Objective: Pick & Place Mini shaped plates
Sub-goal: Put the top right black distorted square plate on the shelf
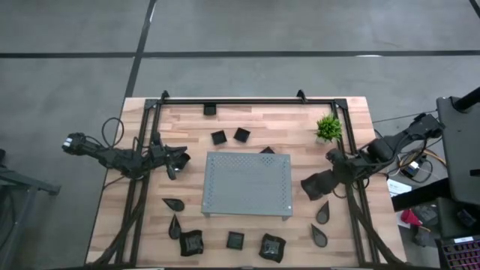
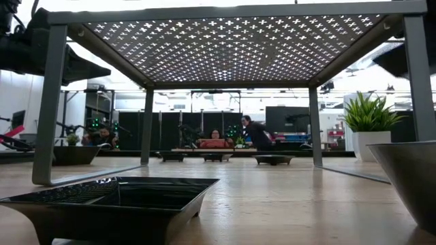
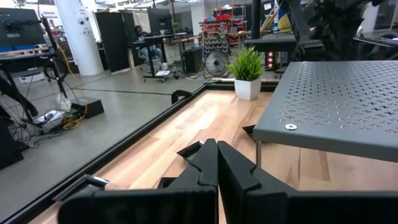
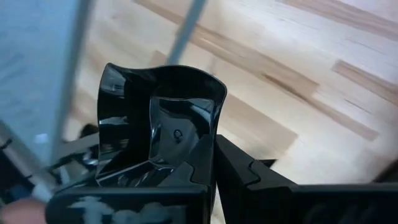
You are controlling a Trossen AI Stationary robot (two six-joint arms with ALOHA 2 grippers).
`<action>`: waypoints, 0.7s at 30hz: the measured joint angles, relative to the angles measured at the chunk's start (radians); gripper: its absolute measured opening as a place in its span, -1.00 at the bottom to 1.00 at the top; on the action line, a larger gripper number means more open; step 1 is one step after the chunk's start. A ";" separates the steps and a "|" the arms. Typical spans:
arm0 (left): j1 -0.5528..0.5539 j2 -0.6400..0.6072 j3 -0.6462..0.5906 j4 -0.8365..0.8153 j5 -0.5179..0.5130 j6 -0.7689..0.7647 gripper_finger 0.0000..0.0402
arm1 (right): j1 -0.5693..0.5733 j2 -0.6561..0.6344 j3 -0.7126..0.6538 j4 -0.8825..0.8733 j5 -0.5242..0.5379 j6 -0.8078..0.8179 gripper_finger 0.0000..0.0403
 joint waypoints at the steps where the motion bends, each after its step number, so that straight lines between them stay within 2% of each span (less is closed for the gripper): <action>1: 0.000 0.000 0.000 0.000 0.000 0.000 -1.00 | 0.000 0.002 0.013 -0.001 0.008 -0.002 -0.96; 11: 0.000 0.000 0.000 0.000 0.000 0.000 -1.00 | 0.000 0.040 0.144 0.011 0.166 -0.039 -0.96; 14: 0.000 0.000 0.000 0.000 0.000 0.000 -1.00 | -0.001 0.080 0.175 0.040 0.221 -0.057 -0.96; 21: 0.000 0.000 0.000 0.000 0.000 0.000 -1.00 | -0.002 0.198 0.251 0.086 0.263 -0.044 -0.96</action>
